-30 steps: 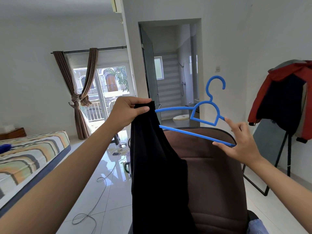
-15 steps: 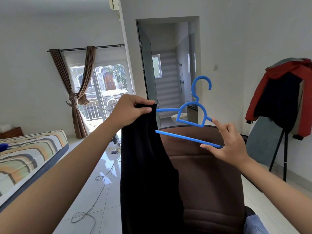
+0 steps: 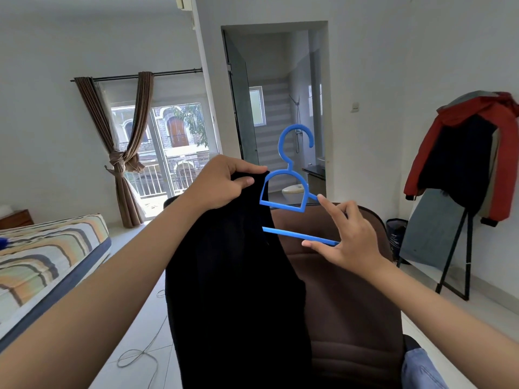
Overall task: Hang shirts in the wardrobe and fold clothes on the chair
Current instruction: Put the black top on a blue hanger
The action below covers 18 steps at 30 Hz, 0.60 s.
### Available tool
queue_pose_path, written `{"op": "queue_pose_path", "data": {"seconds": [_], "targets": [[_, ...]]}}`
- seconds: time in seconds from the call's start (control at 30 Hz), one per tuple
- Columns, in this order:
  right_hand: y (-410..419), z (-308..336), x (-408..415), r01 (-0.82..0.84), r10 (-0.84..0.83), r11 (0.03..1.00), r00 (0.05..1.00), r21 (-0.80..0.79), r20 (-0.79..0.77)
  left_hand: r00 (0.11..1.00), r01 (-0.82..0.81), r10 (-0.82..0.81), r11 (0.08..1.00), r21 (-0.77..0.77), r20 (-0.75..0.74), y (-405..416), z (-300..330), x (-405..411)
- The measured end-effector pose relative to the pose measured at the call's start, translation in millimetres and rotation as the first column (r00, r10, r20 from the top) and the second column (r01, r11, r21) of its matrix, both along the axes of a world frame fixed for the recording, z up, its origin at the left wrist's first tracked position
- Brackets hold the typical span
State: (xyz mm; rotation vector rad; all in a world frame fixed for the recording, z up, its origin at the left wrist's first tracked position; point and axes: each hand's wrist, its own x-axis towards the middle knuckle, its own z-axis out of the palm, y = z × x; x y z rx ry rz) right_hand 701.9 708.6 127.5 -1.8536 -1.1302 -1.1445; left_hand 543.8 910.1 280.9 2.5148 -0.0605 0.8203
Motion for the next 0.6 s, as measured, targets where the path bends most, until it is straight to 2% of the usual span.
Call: {"op": "queue_pose_path", "data": {"seconds": [0.1, 0.2, 0.27, 0.43, 0.6], "targets": [[0.0, 3.9, 3.5, 0.008, -0.007, 1.000, 0.999, -0.016, 0.048, 0.999, 0.002, 0.001, 0.998, 0.055, -0.048, 1.8, 6.3, -6.3], [-7.2, 14.8, 12.9, 0.001, 0.003, 0.999, 0.997, -0.042, 0.075, 0.985, -0.051, 0.089, 0.970, 0.237, -0.150, 7.5, 10.3, -12.0], [-11.5, 23.0, 17.8, -0.006, 0.013, 0.998, 0.995, -0.065, 0.096, 0.975, -0.083, 0.144, 0.940, 0.330, -0.167, 12.7, 8.5, -14.1], [-19.3, 29.9, 24.3, -0.029, 0.037, 0.995, 0.996, -0.097, 0.081, 0.987, -0.059, 0.099, 0.958, 0.280, -0.129, 21.6, 3.3, -17.8], [-33.2, 27.3, 32.4, -0.007, 0.009, 0.998, 0.999, -0.054, 0.031, 0.989, -0.045, 0.081, 0.963, 0.267, -0.125, 34.5, 10.8, -22.9]]}}
